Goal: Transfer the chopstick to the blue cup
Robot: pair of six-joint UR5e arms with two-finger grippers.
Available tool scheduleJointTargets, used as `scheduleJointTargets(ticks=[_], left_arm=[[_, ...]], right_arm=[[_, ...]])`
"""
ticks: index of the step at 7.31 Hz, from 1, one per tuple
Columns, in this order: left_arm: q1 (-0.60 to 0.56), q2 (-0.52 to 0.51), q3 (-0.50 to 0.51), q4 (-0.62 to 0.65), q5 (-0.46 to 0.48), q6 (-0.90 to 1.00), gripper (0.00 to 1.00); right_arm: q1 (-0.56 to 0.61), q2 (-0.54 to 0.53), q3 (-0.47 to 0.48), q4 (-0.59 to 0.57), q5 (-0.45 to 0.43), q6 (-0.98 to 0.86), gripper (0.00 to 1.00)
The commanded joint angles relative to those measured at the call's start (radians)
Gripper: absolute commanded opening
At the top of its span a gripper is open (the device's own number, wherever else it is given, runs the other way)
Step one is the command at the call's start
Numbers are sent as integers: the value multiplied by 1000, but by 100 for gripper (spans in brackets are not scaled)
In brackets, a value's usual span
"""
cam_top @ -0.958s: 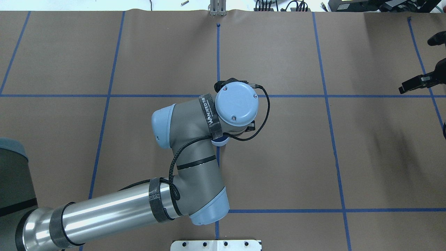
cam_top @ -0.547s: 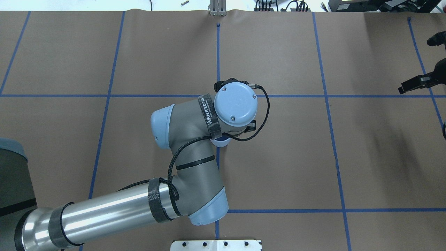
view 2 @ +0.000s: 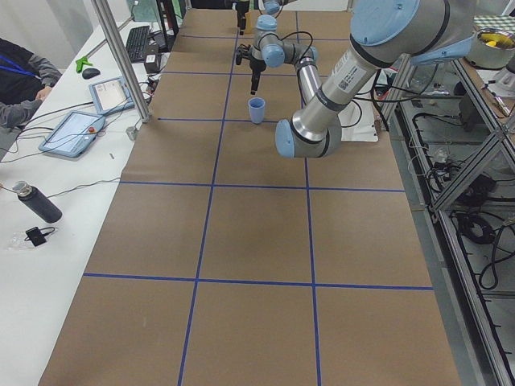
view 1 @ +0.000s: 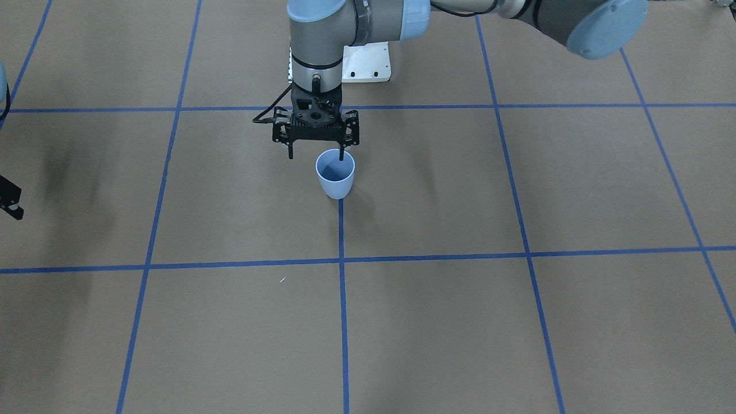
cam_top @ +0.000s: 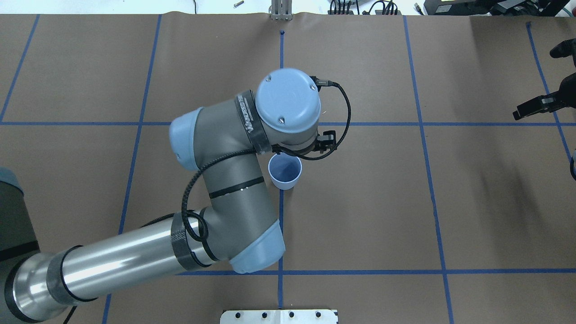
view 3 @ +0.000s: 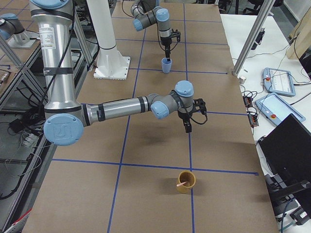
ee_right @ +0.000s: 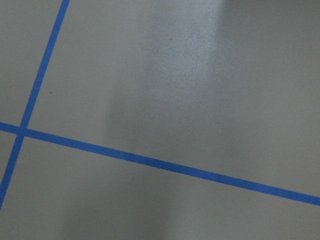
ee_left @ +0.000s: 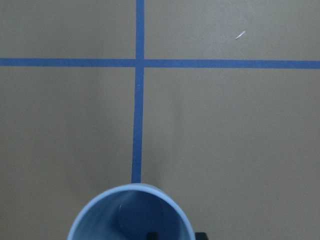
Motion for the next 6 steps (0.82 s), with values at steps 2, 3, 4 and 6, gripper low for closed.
scheduleJointTargets(ticks=[2,3,4,6], left_arm=[[-265,236,-135,4,-214,347,99],[-401,319,-140,4,-329,510,99],[-512,398,-135,5,-383,713,99],[-682,513,-91,4,-399,1021,99]], right_arm=[[1,3,8,0,7,0,100],[8,3,10,-2,10,0,100],[44,5,15,-6,27,-5,100],[141,-8,16,-15,80,-64,100]])
